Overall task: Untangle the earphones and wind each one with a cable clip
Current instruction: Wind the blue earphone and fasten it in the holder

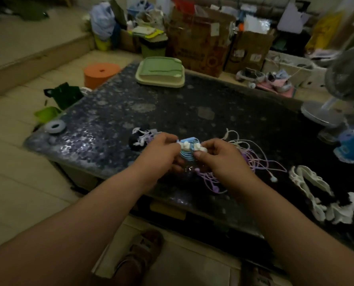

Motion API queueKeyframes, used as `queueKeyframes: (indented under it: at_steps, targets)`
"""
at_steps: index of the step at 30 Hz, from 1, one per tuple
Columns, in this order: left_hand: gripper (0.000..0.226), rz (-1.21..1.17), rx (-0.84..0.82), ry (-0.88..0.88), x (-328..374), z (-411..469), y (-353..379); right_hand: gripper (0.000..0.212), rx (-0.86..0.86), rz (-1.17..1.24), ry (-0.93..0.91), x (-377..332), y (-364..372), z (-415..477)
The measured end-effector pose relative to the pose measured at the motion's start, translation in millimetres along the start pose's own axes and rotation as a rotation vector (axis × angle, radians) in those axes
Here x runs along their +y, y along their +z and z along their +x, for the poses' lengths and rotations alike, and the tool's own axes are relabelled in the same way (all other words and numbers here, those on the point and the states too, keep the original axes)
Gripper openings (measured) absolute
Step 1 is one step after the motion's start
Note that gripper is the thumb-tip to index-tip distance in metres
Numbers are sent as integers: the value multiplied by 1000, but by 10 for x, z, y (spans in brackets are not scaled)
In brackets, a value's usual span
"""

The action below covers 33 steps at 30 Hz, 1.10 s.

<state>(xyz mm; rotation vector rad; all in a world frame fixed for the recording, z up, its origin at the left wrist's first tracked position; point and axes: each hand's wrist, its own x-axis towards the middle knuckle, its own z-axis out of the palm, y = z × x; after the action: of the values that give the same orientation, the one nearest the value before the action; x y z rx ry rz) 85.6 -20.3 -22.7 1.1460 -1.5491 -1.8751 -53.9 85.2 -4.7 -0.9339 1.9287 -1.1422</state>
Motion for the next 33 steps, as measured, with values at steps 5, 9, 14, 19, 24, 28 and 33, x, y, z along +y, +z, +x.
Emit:
queueKeyframes:
  at_steps: [5,9,14,19,24,28,33]
  targets:
    - [13,21,417,50,-50,88,-572,7,-73,-14,57,-245,584,587]
    - [9,-53,507,22,-35,163,-838,11,-94,-6,64,-424,867,969]
    - [14,-52,413,-14,-95,291,-820,20,-90,-291,-26,-543,1027,1284]
    - [19,-59,352,-28,-93,324,-776,26,100,-264,0,-438,1073,1179]
    - [18,-17,366,7,-90,264,-724,24,184,-79,-38,-385,753,718]
    - [13,47,333,117,-36,134,-336,19,203,30,-55,-246,329,120]
    - [11,428,14,245,3,-75,398,14,434,50,13,114,-454,-272]
